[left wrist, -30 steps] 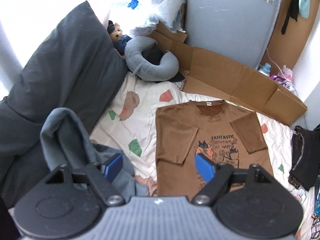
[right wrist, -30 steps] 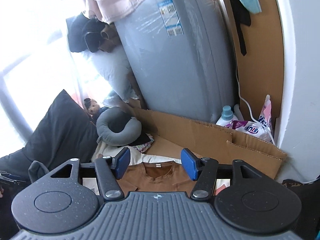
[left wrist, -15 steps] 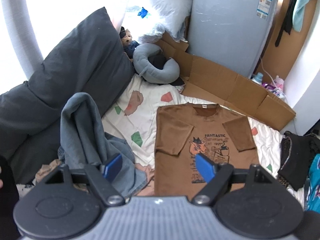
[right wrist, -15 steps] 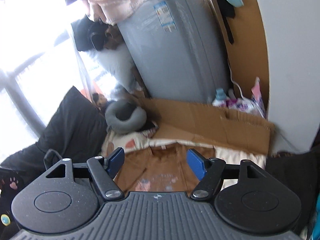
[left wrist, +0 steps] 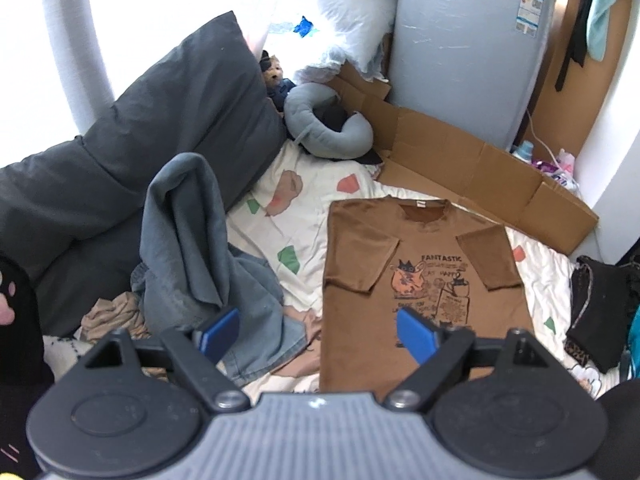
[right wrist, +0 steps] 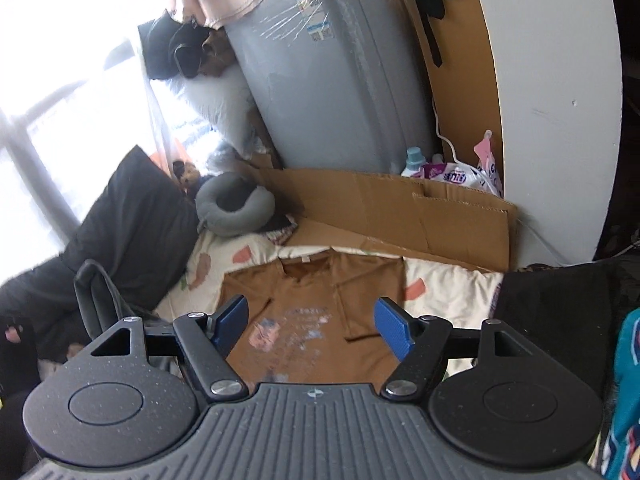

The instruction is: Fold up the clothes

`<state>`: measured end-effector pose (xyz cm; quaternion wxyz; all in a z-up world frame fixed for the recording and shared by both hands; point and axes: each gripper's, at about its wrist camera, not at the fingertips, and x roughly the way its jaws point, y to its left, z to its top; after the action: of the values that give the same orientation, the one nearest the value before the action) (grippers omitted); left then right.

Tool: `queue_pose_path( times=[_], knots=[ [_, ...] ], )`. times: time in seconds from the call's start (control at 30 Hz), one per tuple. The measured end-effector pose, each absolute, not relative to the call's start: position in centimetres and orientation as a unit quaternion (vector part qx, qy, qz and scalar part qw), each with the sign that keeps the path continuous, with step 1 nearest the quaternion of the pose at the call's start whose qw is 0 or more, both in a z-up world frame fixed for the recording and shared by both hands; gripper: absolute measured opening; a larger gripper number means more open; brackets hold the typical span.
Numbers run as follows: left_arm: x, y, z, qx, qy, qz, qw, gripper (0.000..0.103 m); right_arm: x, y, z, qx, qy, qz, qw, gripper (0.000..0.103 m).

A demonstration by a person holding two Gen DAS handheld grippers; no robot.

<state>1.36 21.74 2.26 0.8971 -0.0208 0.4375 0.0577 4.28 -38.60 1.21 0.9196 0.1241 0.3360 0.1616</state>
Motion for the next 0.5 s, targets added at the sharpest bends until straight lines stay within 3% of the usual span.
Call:
queue_pose_path(
  times=[0.5],
  knots=[
    [-1.3,22.5,-4.8,-0.054,0.421,0.068,0.903,0.088,0.8,-39.6,-6.7,0.097,0.365,0.146,0.914,0.075]
  ],
)
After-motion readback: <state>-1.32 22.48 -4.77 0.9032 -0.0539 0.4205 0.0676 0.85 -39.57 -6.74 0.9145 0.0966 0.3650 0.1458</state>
